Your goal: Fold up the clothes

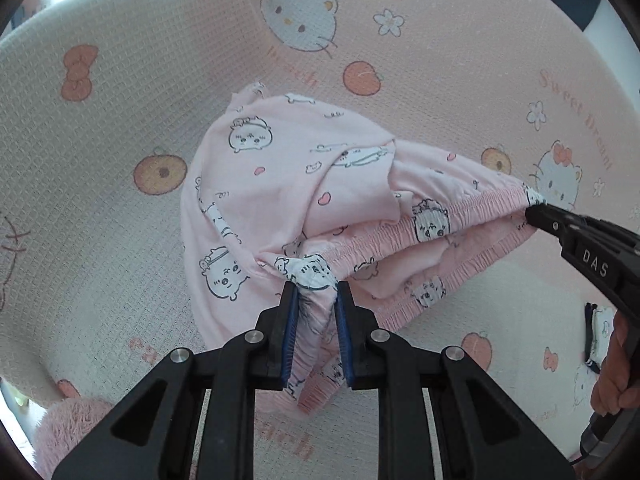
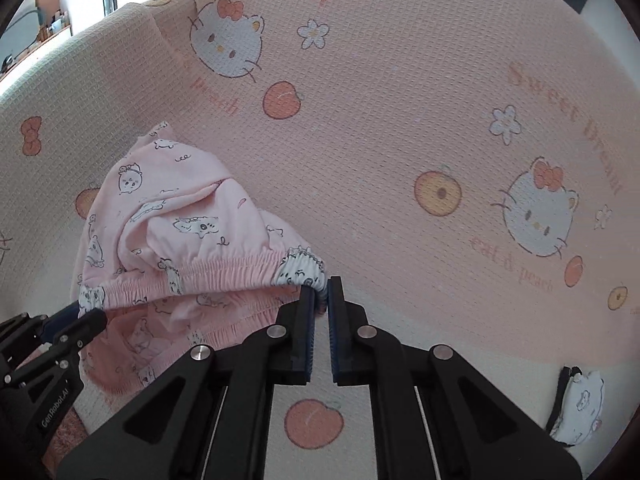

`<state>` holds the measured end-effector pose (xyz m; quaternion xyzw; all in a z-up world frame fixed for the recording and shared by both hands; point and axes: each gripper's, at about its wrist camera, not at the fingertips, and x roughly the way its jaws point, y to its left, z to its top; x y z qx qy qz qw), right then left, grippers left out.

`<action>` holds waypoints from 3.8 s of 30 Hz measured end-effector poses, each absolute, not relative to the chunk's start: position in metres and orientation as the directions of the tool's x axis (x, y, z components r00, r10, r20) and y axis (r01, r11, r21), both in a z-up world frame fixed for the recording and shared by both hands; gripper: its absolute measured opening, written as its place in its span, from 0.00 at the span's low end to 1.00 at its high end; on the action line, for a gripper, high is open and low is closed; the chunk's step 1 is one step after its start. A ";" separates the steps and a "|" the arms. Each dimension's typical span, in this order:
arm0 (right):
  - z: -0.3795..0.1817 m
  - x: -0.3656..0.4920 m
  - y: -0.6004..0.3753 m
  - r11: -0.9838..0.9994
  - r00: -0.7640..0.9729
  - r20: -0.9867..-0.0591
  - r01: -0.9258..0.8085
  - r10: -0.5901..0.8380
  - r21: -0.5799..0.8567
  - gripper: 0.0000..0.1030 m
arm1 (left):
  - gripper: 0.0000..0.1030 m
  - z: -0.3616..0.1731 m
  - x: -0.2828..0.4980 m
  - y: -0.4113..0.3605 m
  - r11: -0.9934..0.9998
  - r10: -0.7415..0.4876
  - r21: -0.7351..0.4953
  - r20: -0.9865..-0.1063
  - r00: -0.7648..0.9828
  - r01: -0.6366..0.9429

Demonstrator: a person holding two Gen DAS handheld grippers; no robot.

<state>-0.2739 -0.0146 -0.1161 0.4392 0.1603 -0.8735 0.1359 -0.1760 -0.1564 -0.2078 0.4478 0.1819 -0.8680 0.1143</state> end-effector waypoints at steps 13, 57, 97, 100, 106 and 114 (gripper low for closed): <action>0.009 -0.129 0.145 -0.987 -0.695 -0.717 0.149 -0.059 -0.063 0.04 | 0.19 -0.055 -0.049 -0.067 -0.950 0.161 -0.303 -0.696 -0.699 0.082; -0.188 -0.057 0.183 -0.994 -0.413 -0.909 0.113 -0.052 0.005 0.23 | 0.43 -0.229 -0.013 -0.019 -0.967 0.221 -0.245 -0.944 -0.247 0.073; -0.202 -0.017 0.259 -0.999 -0.431 -0.901 -0.047 0.043 -0.025 0.45 | 0.16 -0.115 0.009 0.024 -0.980 0.200 -0.159 -0.789 -0.581 -0.122; -0.204 -0.023 0.270 -0.997 -0.411 -0.910 -0.069 0.054 -0.028 0.45 | 0.16 -0.148 0.002 0.023 -0.988 0.153 -0.127 -0.844 -0.514 -0.085; -0.249 -0.028 0.232 -0.995 -0.188 -0.977 0.017 -0.099 0.097 0.49 | 0.23 -0.201 -0.008 0.016 -0.996 0.084 -0.073 -0.907 -0.413 -0.041; -0.216 -0.029 0.257 -0.990 -0.327 -0.940 -0.067 -0.097 0.126 0.09 | 0.49 -0.249 -0.011 0.013 -0.995 0.092 -0.096 -0.962 -0.256 0.004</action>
